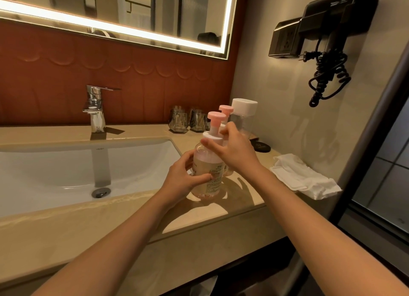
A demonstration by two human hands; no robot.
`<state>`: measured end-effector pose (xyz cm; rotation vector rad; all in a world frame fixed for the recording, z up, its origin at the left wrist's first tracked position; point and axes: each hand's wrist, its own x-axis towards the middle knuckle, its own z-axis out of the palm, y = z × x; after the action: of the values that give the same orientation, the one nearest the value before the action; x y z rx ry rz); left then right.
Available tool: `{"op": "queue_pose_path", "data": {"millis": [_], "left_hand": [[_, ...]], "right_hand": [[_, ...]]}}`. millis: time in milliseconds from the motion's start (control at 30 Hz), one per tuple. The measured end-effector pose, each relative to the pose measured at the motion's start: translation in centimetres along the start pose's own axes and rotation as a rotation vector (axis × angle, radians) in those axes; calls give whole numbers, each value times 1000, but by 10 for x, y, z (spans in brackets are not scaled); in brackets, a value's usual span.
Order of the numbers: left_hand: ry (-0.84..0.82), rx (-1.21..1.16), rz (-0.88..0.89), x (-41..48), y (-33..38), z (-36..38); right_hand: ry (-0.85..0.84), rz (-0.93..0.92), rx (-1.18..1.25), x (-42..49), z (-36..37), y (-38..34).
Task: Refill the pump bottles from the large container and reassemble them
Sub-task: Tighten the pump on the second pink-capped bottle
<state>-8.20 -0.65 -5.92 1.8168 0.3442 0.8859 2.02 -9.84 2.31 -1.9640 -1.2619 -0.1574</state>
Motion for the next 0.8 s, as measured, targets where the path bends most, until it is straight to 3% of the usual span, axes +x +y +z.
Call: {"op": "queue_pose_path", "data": {"millis": [133, 433, 500, 633, 800], "left_hand": [[-6, -2, 2, 0, 0, 0], [8, 36, -5, 1, 0, 0], [9, 33, -8, 1, 0, 0], [12, 11, -8, 0, 3, 0], [19, 22, -5, 0, 2, 1]], "right_hand": [[-90, -25, 356, -5, -9, 3], [218, -49, 44, 0, 12, 3], [177, -26, 55, 2, 11, 4], [-18, 39, 362, 0, 0, 12], [54, -16, 354, -2, -1, 18]]}}
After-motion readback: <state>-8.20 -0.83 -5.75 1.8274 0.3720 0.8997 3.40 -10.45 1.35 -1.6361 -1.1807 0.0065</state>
